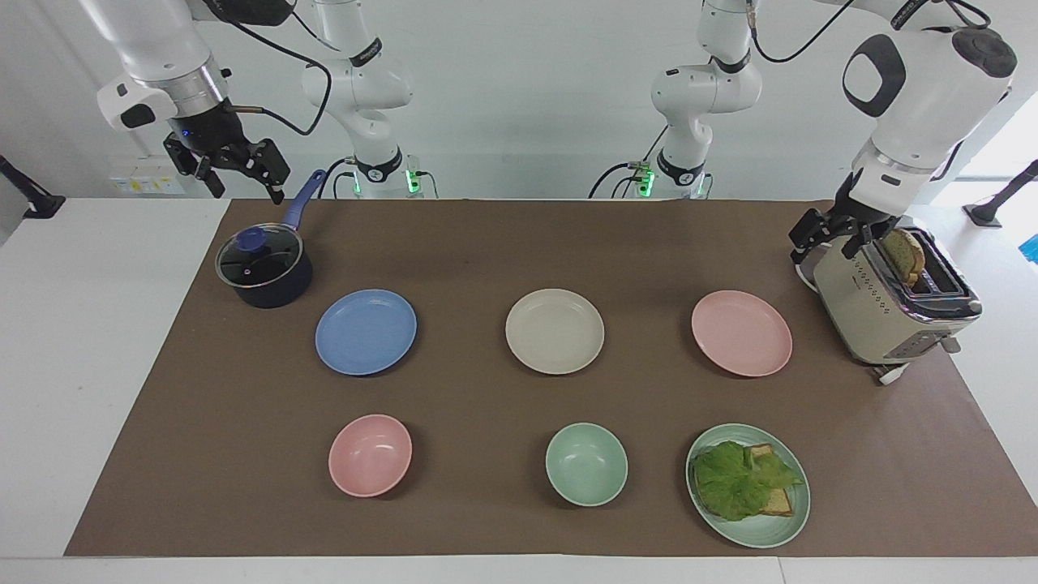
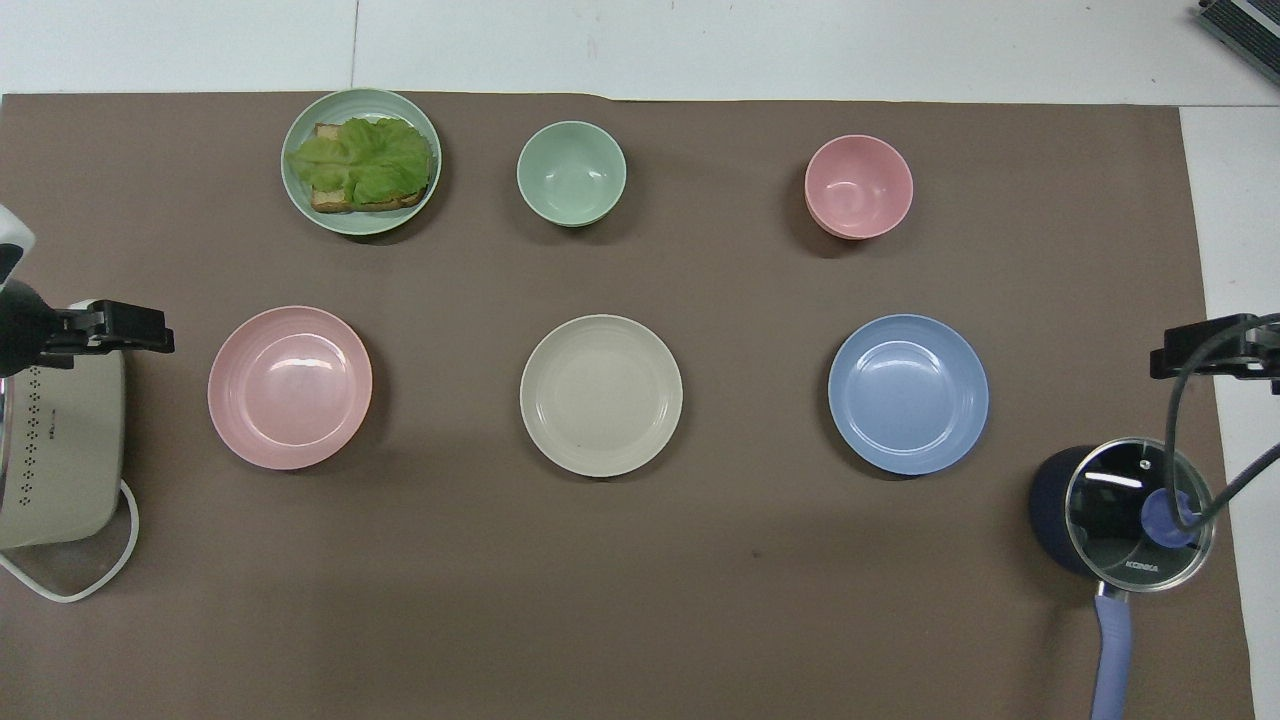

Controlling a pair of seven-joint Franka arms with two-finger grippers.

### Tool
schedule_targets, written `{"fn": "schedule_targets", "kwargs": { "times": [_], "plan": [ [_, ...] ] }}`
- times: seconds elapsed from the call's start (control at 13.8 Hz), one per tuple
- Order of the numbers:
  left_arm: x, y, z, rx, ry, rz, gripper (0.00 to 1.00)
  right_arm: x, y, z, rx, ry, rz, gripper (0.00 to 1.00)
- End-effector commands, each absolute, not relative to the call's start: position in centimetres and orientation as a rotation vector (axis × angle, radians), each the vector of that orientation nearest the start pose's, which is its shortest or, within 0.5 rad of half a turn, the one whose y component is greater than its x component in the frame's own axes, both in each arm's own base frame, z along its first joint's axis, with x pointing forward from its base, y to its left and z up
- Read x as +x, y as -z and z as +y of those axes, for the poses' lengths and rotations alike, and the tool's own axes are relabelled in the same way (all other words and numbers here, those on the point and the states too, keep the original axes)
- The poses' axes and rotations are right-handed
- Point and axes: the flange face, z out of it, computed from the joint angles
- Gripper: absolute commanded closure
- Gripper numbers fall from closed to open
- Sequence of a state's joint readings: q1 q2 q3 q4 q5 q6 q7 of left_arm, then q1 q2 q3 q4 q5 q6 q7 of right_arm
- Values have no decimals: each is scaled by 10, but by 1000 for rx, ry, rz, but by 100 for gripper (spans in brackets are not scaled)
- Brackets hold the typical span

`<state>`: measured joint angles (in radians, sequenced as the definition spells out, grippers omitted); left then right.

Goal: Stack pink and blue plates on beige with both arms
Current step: 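Move the left gripper toward the pink plate's rim, then grip the pink plate rim with the left gripper and drag it onto the beige plate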

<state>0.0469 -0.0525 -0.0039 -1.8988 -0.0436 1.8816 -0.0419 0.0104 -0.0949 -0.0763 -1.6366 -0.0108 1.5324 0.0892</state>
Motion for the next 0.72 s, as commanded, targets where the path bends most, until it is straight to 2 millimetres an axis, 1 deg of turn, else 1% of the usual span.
{"fn": "schedule_targets", "kwargs": {
  "times": [0.0, 0.07, 0.22, 0.29, 0.36, 0.51, 0.65],
  "plan": [
    [557, -481, 30, -3164, 1, -165, 0, 515, -640, -43, -3131, -20, 218, 0],
    [560, -466, 35, -3165, -21, -156, 0, 515, -640, -43, -3131, -20, 218, 0],
    [564, -422, 37, -3167, -76, -123, 0, 514, -639, -43, -3130, -34, 218, 0],
    [562, -404, 37, -3166, -86, -125, 0, 514, -639, -44, -3130, -34, 221, 0],
    [559, -393, 37, -3165, -88, -124, 0, 514, -639, -43, -3130, -34, 218, 0],
    [553, -370, 62, -3167, -147, -138, 0, 514, -639, -43, -3130, -34, 218, 0],
    [552, -344, 61, -3169, -195, -100, 0, 513, -640, -43, -3130, -34, 218, 0]
  ]
}}
